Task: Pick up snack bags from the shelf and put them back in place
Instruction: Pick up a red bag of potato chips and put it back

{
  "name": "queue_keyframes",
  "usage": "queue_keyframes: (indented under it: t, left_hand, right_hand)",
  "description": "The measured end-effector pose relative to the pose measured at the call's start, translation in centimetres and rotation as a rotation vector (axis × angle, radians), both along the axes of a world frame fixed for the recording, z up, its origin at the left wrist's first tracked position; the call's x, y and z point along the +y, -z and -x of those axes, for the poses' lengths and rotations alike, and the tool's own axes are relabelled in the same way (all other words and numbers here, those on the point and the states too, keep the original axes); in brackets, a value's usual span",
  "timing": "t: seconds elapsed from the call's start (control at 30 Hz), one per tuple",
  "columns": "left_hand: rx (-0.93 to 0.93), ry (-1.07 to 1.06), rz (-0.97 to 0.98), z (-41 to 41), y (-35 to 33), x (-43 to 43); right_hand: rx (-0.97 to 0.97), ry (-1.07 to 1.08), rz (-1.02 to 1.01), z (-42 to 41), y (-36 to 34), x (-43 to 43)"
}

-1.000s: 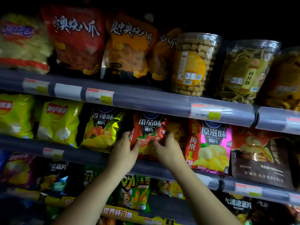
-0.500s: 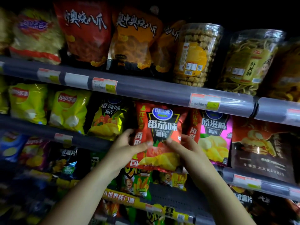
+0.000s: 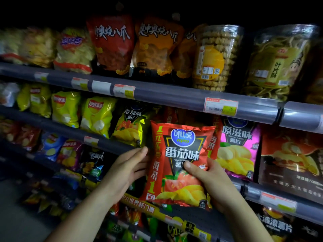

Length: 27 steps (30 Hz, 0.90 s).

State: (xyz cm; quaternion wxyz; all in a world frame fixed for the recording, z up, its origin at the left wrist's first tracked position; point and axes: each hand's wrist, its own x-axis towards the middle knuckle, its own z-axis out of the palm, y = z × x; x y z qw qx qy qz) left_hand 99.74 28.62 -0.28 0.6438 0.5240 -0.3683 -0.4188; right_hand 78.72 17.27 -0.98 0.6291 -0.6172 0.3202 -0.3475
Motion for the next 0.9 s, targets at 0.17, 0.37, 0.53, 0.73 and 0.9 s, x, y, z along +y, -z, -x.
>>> queue_keyframes:
  t: [0.17,0.37,0.53,0.73,0.9]
  left_hand:
    - [-0.040,-0.002,0.064,1.5,-2.0,-0.6]
    - [-0.095,-0.195,0.091,1.4,-2.6,-0.5]
    - [-0.076,-0.349,0.143,-1.7,-2.8,-0.8]
    - [-0.017,-0.209,0.080,-4.3,-3.4,-1.5]
    - [0.034,-0.136,0.074,-5.4,-3.3,-2.9]
  right_hand:
    - [0.051,-0.103,0.051,-1.2,-0.2,1.2]
    - [0.033,-0.293,0.040,-1.7,-0.8,2.4]
    - [0.051,-0.305,0.079,-2.5,-1.0,2.1]
    - [0.061,-0.270,0.045,-2.3,-1.1,1.3]
    - [0.078,-0.207,0.028,-2.1,-1.3,0.8]
